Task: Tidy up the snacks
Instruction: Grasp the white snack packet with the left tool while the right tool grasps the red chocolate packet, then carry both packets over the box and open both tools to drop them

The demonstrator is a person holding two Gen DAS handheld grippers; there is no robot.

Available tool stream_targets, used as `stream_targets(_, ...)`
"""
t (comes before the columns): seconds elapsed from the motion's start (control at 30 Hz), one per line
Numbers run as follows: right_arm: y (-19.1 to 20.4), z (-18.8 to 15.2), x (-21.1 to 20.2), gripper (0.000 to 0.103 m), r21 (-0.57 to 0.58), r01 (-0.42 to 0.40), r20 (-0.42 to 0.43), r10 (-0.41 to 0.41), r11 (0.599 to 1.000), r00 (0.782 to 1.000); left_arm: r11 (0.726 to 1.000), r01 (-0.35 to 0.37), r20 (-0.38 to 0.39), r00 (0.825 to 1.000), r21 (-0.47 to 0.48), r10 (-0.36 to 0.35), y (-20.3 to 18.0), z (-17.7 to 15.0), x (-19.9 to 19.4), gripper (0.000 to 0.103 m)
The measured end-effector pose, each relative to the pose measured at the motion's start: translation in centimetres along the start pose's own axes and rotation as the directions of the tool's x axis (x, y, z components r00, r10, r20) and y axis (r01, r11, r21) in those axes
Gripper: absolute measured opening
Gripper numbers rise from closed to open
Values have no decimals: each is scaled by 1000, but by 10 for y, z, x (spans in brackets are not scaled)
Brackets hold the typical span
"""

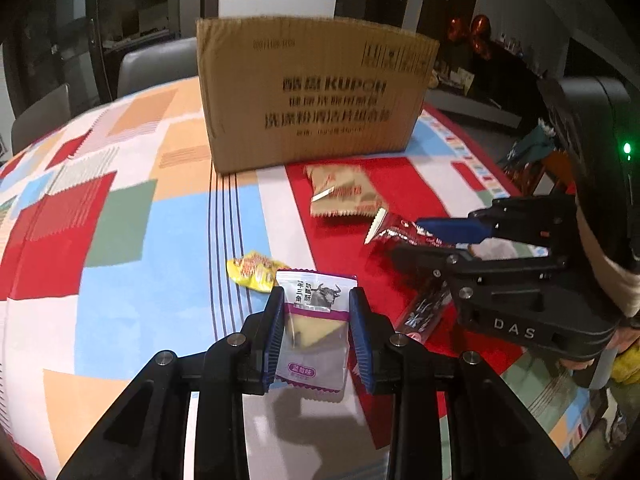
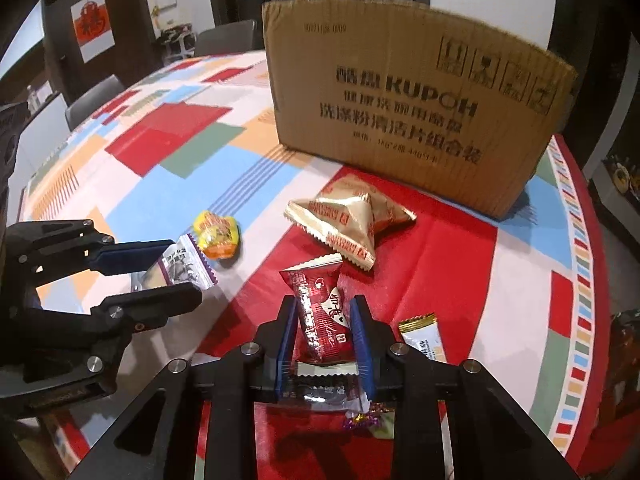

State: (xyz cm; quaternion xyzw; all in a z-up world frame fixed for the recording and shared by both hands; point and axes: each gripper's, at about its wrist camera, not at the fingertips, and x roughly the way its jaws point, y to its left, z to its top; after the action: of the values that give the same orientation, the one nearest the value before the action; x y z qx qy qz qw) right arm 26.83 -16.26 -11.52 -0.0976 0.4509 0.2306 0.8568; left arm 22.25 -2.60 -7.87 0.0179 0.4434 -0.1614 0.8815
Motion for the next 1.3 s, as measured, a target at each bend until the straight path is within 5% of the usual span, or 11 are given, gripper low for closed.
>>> stream_targets(0.47, 0, 21, -68, 28, 49, -15, 181, 6, 999, 983, 1000, 12, 174, 985, 2, -12, -13, 36, -58, 32)
stream_targets(1.3, -24, 95, -133, 28, 91, 52, 402, -84, 995, 912, 999, -44, 398, 917, 24, 31, -6, 138, -94, 32)
